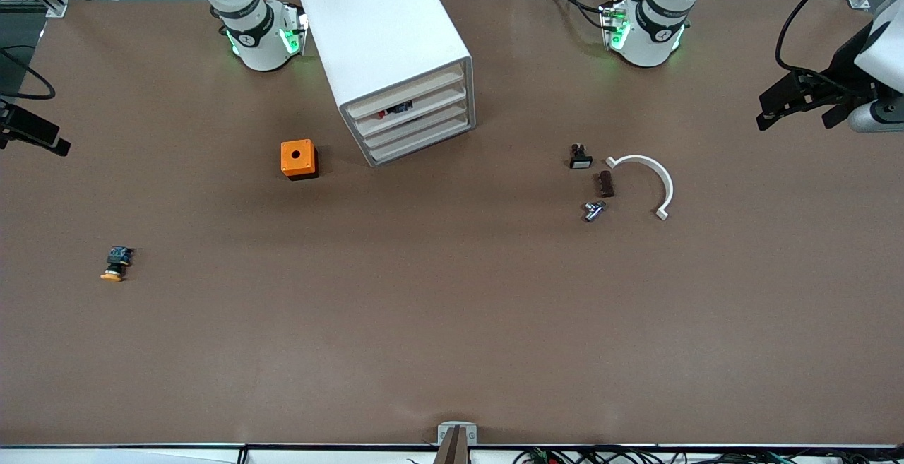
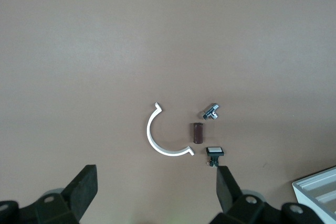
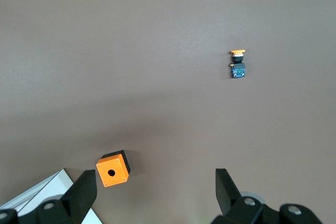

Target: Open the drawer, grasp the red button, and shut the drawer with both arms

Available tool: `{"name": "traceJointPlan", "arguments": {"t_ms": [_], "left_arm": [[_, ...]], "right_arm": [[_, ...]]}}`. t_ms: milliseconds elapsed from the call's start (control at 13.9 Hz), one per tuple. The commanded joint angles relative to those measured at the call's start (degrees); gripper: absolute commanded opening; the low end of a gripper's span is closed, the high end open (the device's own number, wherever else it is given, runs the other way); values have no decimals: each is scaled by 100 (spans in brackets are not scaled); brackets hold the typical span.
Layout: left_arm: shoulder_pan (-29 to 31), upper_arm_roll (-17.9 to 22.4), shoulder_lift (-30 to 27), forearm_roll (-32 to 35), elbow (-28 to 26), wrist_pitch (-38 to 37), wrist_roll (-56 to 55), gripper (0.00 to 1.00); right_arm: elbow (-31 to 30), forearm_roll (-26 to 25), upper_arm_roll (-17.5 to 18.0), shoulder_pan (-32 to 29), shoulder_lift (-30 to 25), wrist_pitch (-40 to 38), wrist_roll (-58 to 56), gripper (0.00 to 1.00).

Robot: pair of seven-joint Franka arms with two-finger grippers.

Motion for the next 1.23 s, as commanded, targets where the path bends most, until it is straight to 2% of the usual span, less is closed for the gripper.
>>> {"name": "traceJointPlan", "arguments": {"t_ms": [0,432,577,649,937,1153], "left_arm": [[11,-27,87,7,153,-17,113,100],[46,-19,131,-10,162,-17,95,100],[38,-36,394,-106,136,-200,209,100],[-24,-36,491,-315,136,-315,453,100],[-191,-141,1448,-1360,31,-439,1343,100],[-253,-711,2124,-2291,21,-571,1274,100]], "right_arm": [[132,-17,-20,8,56,-62,-70,100],[132,-26,-20,16,47,-62,-70,100],[132,-26,-20,16,56,-62,-70,100],[132,-26,-20,16,56,-62,-70,100],[132,-43,-11,34,56,-70,-26,100],[132,-43,-11,34,47,-70,-26,100]]}}
